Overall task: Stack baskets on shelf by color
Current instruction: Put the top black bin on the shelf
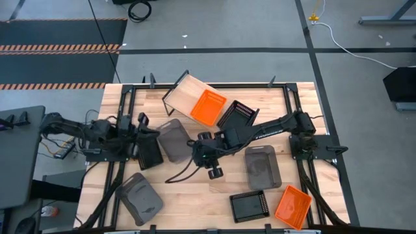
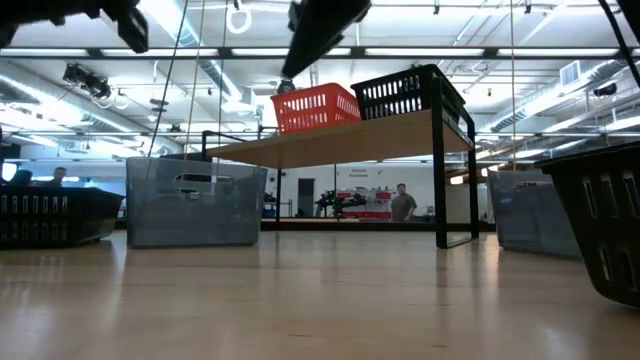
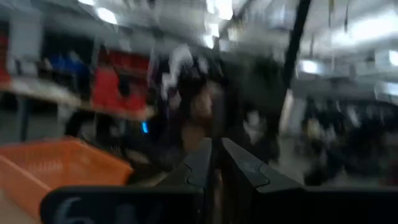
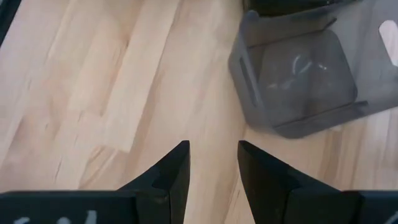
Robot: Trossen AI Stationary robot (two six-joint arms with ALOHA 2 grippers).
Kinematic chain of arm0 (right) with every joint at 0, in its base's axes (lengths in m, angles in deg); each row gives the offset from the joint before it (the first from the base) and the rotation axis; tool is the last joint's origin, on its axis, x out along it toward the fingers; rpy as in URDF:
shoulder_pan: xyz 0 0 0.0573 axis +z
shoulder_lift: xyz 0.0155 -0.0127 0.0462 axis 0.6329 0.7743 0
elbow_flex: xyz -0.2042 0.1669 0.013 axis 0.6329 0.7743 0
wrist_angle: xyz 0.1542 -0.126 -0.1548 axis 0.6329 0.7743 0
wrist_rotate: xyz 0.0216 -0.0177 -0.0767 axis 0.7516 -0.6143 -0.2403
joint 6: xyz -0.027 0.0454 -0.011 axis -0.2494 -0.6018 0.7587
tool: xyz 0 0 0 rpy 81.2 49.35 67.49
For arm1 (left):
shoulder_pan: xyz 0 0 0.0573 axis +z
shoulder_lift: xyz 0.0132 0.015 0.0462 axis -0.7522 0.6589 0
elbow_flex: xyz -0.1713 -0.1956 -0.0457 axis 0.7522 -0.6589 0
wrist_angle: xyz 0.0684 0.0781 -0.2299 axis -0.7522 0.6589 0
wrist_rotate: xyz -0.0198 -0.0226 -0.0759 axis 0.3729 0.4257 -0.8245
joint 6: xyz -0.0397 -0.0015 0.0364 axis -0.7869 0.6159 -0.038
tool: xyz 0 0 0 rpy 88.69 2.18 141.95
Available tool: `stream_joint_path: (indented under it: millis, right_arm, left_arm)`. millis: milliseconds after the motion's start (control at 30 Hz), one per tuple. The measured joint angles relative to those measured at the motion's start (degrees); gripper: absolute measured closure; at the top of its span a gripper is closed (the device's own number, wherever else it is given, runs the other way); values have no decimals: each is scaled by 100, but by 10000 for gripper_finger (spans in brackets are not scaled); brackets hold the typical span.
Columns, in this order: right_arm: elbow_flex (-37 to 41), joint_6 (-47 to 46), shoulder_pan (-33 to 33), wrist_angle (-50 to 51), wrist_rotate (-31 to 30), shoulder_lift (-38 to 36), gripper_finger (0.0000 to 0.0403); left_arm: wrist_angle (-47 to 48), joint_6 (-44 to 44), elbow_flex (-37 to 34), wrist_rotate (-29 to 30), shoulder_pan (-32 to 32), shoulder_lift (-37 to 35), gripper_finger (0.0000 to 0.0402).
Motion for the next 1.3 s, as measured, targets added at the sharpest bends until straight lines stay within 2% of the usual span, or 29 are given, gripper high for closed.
stream_joint_path:
  millis: [167, 267, 467, 600, 733, 900, 1100, 1300]
  right_arm:
    - [-1, -250, 77, 298, -43, -299, 262]
    - [0, -467, 132, 530, -125, -613, 262]
    - [-2, -822, 376, 1205, -636, -1496, 262]
    - [-2, -1084, 579, 1372, -911, -2092, 262]
    - [-2, -1250, 788, 1374, -1216, -2482, 262]
    - [-2, -1411, 1037, 1415, -1510, -2693, 262]
    - [6, -1581, 1303, 1694, -1745, -2665, 262]
    - [327, -1792, 1446, 1878, -1864, -2662, 262]
  left_arm:
    - [1242, 44, 1126, 1256, -650, 1443, 367]
    - [1868, 75, 1823, 1598, -816, 2401, 367]
    - [3763, -489, 3393, 1577, -823, 3915, 367]
    - [5753, -1239, 4516, 1256, -818, 4767, 365]
    - [7040, -1962, 5302, 924, -798, 5429, 353]
    - [7575, -2470, 5409, 178, -586, 5970, 307]
    - [7637, -2650, 5147, 163, -197, 6324, 223]
    - [6611, -2511, 5154, -228, -78, 6457, 174]
